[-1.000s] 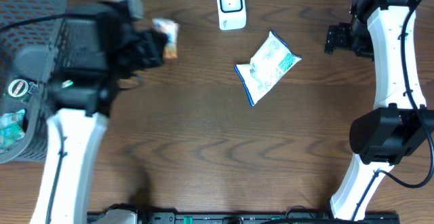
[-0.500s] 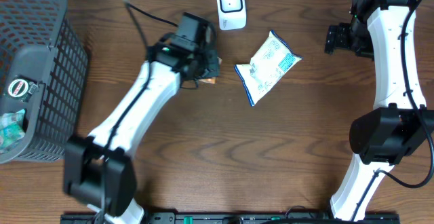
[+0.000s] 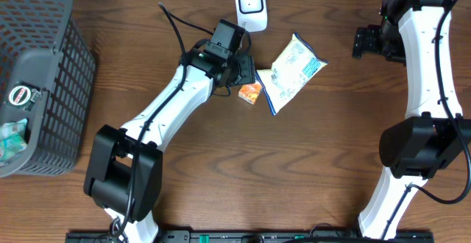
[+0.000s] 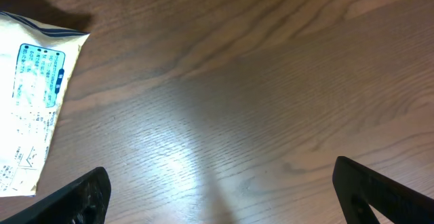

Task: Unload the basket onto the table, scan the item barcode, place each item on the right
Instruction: 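Open the left gripper and withdraw it toward the basket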

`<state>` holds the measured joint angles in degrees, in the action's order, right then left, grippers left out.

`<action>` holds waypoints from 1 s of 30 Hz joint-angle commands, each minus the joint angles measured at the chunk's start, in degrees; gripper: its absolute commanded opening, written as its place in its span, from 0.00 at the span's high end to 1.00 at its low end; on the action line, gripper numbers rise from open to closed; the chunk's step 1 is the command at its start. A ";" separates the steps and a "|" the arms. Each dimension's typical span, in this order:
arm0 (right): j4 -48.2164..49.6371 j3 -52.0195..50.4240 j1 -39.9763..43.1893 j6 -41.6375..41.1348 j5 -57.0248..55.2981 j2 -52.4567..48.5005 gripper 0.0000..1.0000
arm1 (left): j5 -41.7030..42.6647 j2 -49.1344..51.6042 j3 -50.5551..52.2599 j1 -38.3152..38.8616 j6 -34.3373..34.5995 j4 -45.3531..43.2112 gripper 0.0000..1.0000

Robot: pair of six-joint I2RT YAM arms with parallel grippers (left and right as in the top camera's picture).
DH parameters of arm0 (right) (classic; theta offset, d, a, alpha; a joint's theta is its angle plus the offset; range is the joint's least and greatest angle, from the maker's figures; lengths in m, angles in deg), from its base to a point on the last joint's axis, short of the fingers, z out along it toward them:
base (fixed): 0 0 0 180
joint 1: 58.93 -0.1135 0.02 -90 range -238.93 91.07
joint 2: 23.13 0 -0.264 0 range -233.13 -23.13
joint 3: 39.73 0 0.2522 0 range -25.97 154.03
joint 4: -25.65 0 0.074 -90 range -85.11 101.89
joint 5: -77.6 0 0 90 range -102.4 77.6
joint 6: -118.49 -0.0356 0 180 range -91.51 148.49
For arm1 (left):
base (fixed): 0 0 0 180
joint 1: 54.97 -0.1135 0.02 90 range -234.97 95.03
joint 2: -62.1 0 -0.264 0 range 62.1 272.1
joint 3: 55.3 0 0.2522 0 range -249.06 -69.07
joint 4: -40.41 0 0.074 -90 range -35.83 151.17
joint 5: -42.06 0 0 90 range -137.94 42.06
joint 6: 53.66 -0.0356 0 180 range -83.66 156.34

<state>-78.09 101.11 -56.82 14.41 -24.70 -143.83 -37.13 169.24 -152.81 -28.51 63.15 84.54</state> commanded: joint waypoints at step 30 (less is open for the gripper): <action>-0.02 1.03 0.26 -0.90 -0.68 0.98 0.01 | -18.60 -28.09 -0.11 -53.57 -12.20 -0.83 0.02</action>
<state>-78.09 101.11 -56.82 14.41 -24.70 -143.83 -53.22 140.54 -152.72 -79.41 52.11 83.69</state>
